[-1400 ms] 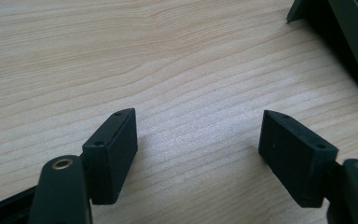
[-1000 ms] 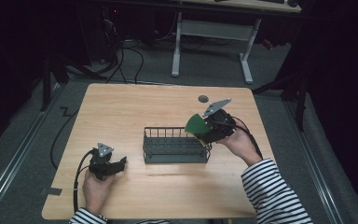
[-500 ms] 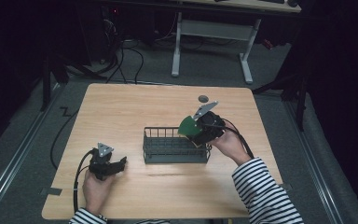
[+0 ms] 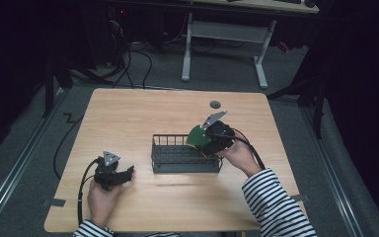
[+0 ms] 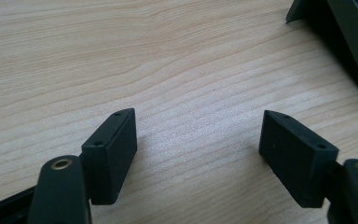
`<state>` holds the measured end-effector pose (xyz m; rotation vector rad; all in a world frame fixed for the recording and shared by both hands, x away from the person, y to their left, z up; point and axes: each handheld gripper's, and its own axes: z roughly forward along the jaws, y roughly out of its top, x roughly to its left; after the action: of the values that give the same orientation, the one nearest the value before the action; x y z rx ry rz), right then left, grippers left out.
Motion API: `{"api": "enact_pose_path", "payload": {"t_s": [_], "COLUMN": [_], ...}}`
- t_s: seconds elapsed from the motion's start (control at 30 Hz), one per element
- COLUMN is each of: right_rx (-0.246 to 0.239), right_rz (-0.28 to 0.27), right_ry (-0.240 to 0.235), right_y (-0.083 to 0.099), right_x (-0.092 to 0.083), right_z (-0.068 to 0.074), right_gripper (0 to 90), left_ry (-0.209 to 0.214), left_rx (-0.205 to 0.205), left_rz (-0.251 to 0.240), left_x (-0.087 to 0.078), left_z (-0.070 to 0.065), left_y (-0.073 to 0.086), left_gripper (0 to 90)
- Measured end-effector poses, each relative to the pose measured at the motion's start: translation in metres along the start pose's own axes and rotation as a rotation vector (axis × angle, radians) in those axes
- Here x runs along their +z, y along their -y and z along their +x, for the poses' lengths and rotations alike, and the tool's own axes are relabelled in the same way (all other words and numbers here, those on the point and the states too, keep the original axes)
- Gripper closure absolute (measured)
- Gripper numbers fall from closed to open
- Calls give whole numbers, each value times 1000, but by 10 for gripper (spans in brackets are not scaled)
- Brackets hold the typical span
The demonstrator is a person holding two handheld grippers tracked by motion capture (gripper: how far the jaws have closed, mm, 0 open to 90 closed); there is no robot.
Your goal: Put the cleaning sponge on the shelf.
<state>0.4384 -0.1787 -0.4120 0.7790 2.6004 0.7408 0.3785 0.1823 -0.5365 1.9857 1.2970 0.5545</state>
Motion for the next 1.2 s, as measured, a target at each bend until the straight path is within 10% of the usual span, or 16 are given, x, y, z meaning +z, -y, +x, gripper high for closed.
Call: {"api": "enact_pose_path", "payload": {"t_s": [0.77,1.2], "right_rx": [-44,12], "right_rz": [30,28], "right_ry": [68,-2], "right_y": [4,8], "right_x": [7,7], "right_z": [10,6], "right_gripper": [298,282], "left_ry": [-2,-2], "left_rx": [2,0], "left_rz": [0,0], "left_x": [0,0], "left_z": [0,0], "left_y": [0,0], "left_gripper": [284,283]}}
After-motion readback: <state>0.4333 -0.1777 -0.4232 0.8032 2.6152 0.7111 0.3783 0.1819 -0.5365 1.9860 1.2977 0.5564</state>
